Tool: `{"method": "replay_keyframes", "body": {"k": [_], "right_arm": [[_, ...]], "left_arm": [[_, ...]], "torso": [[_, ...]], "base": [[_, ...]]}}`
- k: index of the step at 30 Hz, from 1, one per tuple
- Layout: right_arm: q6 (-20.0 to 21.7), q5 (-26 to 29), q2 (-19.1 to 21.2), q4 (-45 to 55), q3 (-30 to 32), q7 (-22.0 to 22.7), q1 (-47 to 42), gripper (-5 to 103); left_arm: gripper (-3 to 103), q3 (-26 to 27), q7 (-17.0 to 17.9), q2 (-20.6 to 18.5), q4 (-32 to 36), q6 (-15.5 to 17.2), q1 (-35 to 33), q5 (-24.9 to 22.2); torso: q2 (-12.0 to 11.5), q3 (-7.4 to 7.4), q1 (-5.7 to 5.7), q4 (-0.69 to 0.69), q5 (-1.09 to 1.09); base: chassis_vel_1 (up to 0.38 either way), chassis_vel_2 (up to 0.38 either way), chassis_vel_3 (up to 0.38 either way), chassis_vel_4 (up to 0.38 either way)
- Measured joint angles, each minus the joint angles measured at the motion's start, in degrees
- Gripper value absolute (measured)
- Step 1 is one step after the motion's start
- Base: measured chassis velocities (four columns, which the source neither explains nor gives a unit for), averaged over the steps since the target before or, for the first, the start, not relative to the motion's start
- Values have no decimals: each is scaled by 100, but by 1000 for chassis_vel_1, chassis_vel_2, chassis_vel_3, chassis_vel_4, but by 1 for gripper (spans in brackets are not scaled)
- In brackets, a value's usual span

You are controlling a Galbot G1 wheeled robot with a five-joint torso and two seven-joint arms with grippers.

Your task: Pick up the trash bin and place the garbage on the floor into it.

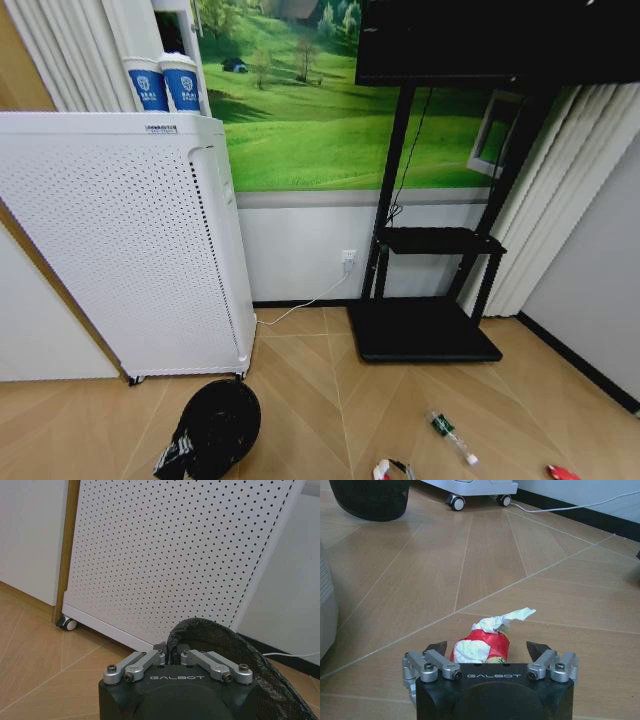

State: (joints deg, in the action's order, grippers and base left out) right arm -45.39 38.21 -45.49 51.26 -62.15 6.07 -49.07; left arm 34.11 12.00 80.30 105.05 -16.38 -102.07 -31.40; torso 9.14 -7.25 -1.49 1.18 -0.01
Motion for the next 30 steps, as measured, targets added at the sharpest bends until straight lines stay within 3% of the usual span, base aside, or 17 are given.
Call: {"method": "replay_keyframes", "body": {"k": [1, 2, 5, 7, 13, 16, 19, 21, 26, 27, 29, 30], "right_arm": [[0, 0, 0, 0, 0, 0, 0, 93], [-2, -4, -26, -42, 6, 0, -4, 83], [-10, -10, -55, -90, 22, -11, -7, 78], [-22, -16, -78, -128, 47, -20, -10, 66], [-25, 2, -86, -122, 59, -20, 3, 50], [-27, 3, -68, -42, 89, -19, -1, 36], [-27, -1, -58, -22, 115, -17, -4, 33], [-28, -27, 22, 127, 244, -15, 3, 27], [-30, -137, 151, 426, 610, 8, -49, 27], [-32, -219, 225, 570, 849, 24, -137, 27], [-33, -263, 263, 625, 946, 29, -176, 27], [-34, -404, 352, 756, 1201, 37, -292, 27]], "left_arm": [[7, 0, 0, 0, 0, 0, 0, 0], [7, 1, -16, 1, 0, -9, 3, -1], [7, 1, -20, 3, 0, -10, 3, -12], [7, -1, -34, 6, -3, -22, -1, -27], [7, -2, -56, 3, -5, -41, -5, -47], [7, 1, -59, -34, -5, -52, -11, -71], [7, 2, -58, -65, -5, -52, -9, -74], [7, -17, -5, -263, 22, 13, 27, -138], [7, -103, 217, -713, 180, 206, 194, -389], [7, -172, 356, -991, 276, 315, 290, -546], [7, -208, 412, -1122, 317, 361, 331, -625], [7, -320, 480, -1429, 378, 443, 402, -813]], "torso": [[0, 0, 0, 0, 0], [0, 0, 0, 0, 0], [0, 0, 0, 0, 2], [0, 0, 0, 0, 1], [0, 0, 0, 0, 1], [0, 0, 0, 0, 1], [0, 0, 0, 0, 0], [0, 0, 0, -1, 0], [0, 0, 0, -2, 0], [0, 0, 0, -1, 1], [0, 0, 0, 0, 1], [0, 0, 0, 0, 0]], "base": [[0, 0, 0, 0], [0, 0, 0, 0], [0, 0, 0, 0], [0, 0, 0, 0], [0, 0, 0, 0], [0, 0, 0, 0], [0, 0, 0, 0], [0, 0, 0, 0], [0, 0, 0, 0], [0, 0, 0, 0], [0, 0, 0, 0], [0, 0, 0, 0]]}}
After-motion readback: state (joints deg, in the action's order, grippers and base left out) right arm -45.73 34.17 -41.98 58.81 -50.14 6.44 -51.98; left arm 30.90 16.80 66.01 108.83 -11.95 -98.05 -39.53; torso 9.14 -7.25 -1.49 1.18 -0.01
